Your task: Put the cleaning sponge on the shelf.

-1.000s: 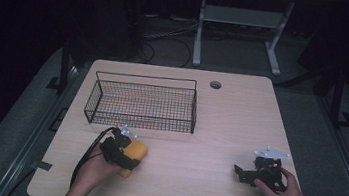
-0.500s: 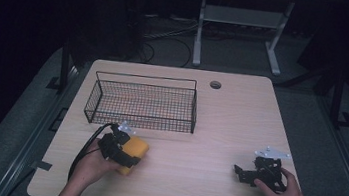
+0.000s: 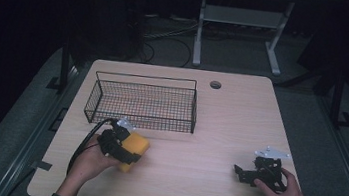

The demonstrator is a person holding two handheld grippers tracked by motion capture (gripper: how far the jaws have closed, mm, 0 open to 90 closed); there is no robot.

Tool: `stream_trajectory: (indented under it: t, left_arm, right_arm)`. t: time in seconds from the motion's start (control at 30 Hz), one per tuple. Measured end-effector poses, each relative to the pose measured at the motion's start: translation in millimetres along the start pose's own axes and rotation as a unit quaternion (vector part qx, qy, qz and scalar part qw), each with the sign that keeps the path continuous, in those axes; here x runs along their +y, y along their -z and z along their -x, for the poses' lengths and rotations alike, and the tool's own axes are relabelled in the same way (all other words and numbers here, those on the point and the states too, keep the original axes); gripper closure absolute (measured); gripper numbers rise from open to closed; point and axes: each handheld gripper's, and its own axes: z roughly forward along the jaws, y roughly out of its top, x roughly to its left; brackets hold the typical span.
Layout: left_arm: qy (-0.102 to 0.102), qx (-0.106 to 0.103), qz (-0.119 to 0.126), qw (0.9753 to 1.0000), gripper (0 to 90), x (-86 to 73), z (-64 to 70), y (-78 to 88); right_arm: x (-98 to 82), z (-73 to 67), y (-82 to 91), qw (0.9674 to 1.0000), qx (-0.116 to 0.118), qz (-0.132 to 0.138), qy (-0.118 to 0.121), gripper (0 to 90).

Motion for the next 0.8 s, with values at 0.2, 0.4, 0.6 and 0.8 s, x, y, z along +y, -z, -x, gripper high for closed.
stream_trajectory:
  t: [0.2, 0.4, 0.6, 0.8]
  left_arm:
    - [-0.006, 0.002, 0.003, 1.0, 19.8, 5.6, 0.2, 4.7]
    - [-0.009, 0.002, 0.01, 0.9999, 19.9, 11.8, -0.9, 11.3]
    - [-0.011, 0.004, 0.018, 0.9998, 19.9, 18.8, -2.2, 17.1]
    - [-0.014, 0.011, 0.021, 0.9996, 19.9, 27.7, -4.5, 25.1]
  right_arm:
    - [0.0, 0.0, 0.0, 1.0, 0.0, 0.0, 0.0, 0.0]
    - [0.0, 0.0, 0.0, 1.0, 0.0, 0.0, 0.0, 0.0]
    - [0.0, 0.0, 0.0, 1.0, 0.0, 0.0, 0.0, 0.0]
    - [0.0, 0.0, 0.0, 1.0, 0.0, 0.0, 0.0, 0.0]
